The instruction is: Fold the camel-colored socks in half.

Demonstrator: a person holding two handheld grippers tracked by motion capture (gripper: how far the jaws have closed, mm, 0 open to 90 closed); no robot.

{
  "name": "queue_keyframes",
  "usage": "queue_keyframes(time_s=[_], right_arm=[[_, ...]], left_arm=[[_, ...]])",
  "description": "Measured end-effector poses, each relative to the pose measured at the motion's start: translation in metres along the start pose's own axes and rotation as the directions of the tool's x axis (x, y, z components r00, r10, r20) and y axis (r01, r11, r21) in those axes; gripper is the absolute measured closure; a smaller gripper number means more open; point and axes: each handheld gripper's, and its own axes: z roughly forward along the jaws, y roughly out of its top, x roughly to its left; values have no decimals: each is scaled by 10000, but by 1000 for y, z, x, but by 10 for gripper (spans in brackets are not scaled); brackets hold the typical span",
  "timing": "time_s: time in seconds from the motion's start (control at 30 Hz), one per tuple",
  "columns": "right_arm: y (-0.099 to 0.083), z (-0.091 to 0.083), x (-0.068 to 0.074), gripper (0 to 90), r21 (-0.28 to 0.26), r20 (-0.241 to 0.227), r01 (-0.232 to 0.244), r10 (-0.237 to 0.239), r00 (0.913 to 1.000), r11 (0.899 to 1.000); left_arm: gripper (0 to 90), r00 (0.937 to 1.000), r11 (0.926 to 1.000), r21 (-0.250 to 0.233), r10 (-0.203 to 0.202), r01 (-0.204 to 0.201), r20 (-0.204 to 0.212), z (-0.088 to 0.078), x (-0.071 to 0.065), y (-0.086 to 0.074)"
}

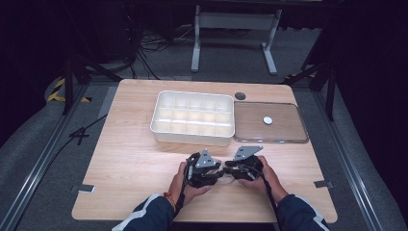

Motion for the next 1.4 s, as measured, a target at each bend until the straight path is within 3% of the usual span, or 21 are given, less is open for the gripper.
queue_keyframes(time_s=[0.07,0.13,0.2,0.37,0.43,0.53,0.63,0.87,1.07,1.27,1.4], right_arm=[[0,0,0,710,-5,-11,-7,7,10000,10000],[0,0,0,710,-14,-2,29,-29,10000,10000],[0,0,-1,710,-20,-21,21,-21,10000,10000],[0,0,0,710,-11,-13,29,-29,10000,10000],[0,0,0,710,-4,-6,33,-33,10000,10000],[0,0,0,710,8,7,46,-46,10000,10000],[0,0,0,710,13,6,59,-59,10000,10000],[0,0,0,710,18,-1,75,-75,10000,10000],[1,0,0,711,42,-6,40,-40,10000,10000],[1,0,0,711,34,-8,41,-41,10000,10000],[1,0,0,710,33,0,38,-38,10000,10000]], left_arm=[[597,9997,9996,-188,233,-233,-7,-11,2,6],[603,9998,9977,-638,207,-207,-7,-23,5,11],[603,9999,9969,-771,139,-139,-11,-37,10,14],[622,9997,9996,-235,169,-165,154,-50,14,6],[654,9996,9996,228,152,-157,239,-46,12,1],[706,9983,9936,1059,358,-405,465,-33,11,-7],[706,9976,9879,1456,461,-532,517,-24,10,-10],[647,9978,9888,1440,317,-398,581,-14,7,-14],[622,9973,9854,1588,535,-610,510,-10,4,-14],[766,9973,9837,1654,654,-701,340,-6,4,-15],[872,9963,9862,1433,788,-830,344,-5,3,-13]])
